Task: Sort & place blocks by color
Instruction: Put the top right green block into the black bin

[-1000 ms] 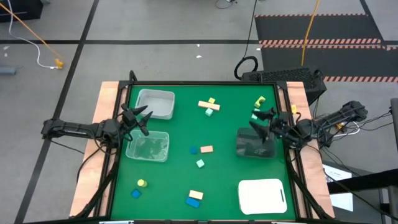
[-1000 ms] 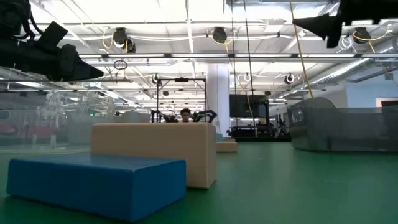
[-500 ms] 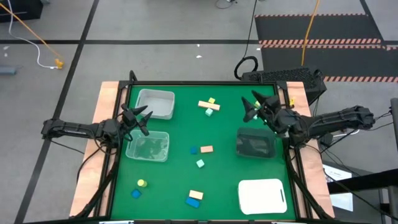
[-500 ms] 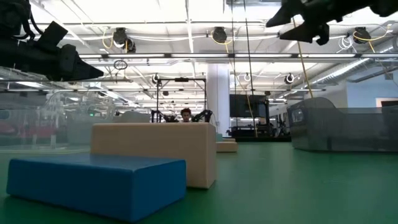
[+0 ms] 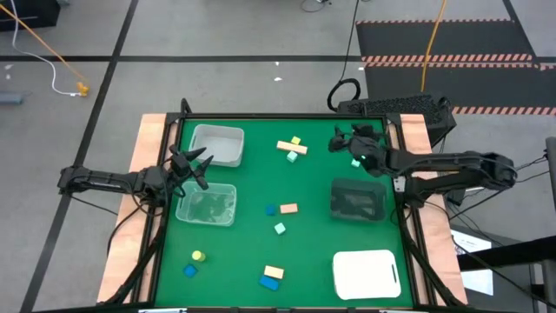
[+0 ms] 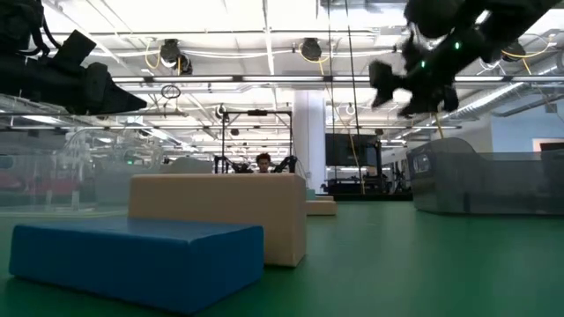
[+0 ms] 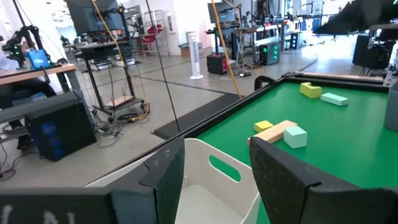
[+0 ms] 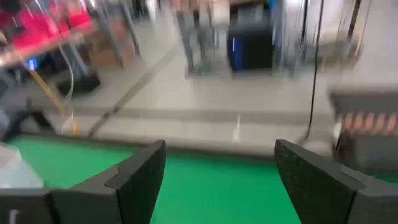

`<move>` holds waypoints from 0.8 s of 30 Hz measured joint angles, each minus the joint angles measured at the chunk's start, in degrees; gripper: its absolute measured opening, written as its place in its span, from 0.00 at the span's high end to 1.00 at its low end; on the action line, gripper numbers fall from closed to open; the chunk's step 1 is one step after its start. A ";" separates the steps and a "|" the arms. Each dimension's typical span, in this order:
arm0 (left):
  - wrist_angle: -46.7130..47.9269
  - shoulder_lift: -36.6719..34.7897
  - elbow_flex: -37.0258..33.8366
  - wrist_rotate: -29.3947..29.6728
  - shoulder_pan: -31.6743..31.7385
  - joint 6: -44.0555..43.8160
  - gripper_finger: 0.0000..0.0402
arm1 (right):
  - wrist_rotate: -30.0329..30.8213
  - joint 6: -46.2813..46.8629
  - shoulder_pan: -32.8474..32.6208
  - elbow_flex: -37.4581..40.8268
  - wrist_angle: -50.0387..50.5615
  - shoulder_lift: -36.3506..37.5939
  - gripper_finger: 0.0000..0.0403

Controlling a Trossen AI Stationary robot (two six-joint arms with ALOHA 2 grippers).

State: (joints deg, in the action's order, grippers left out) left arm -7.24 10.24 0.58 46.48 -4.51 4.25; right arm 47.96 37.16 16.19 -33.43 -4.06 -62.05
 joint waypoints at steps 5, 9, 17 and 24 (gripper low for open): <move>0.02 -0.02 0.00 0.00 0.00 0.00 0.54 | -17.53 20.46 8.29 0.00 12.75 -2.84 0.28; 0.02 -0.02 0.01 0.00 -0.01 -0.01 0.54 | -25.25 25.49 14.23 0.02 21.28 -4.19 0.28; 0.02 -0.02 0.00 0.00 -0.02 -0.02 0.54 | -31.55 28.65 24.73 0.04 21.06 -6.23 0.28; 0.02 -0.02 0.00 -0.02 -0.01 0.00 0.54 | -36.02 28.29 29.83 0.04 22.01 -6.68 0.28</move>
State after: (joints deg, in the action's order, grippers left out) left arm -7.22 10.22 0.58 46.46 -4.52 4.25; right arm 11.95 65.45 46.02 -33.39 17.96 -68.73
